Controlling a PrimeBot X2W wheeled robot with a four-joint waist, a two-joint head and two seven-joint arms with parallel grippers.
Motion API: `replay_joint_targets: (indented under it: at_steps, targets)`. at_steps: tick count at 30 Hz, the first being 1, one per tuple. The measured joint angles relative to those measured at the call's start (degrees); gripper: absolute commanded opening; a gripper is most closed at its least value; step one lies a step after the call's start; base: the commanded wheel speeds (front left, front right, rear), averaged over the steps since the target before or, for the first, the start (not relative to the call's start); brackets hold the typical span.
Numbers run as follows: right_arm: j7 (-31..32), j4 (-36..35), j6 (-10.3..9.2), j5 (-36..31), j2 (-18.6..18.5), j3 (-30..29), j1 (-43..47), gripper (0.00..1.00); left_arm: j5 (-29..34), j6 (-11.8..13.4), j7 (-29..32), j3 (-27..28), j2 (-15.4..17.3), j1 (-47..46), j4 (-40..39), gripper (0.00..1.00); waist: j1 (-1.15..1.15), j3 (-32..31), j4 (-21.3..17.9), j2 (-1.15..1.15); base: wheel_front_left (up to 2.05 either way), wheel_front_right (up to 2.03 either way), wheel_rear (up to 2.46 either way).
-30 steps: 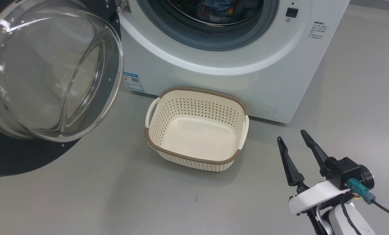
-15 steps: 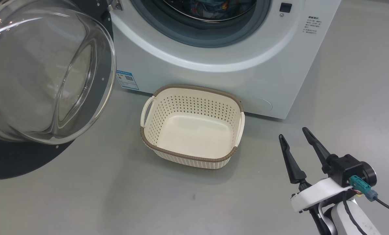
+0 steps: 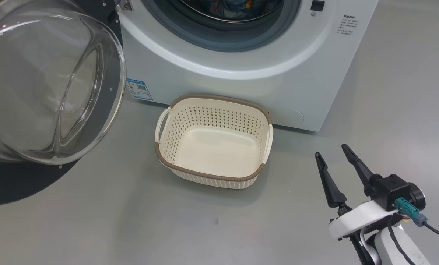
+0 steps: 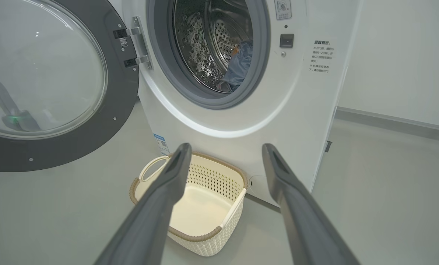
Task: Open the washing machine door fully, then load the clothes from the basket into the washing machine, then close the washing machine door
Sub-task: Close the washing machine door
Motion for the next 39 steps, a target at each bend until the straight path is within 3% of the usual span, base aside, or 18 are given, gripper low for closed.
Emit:
replay_joint_targets:
  at_steps: [19,39]
  targets:
    - [0.00,0.74,0.00,0.91,-0.11,-0.02,-0.25,1.00,-2.11,-1.36,7.58,-1.36,1.57,0.08,1.91,0.00,0.00,-0.17,-0.18,0.00,0.00,0.00,0.00]
    - [0.00,1.08,0.00,1.57,0.02,-0.02,-0.27,1.00,-5.89,-3.39,18.12,-3.86,0.56,1.88,1.70,0.00,0.00,-0.80,0.42,0.00,0.00,0.00,0.00]
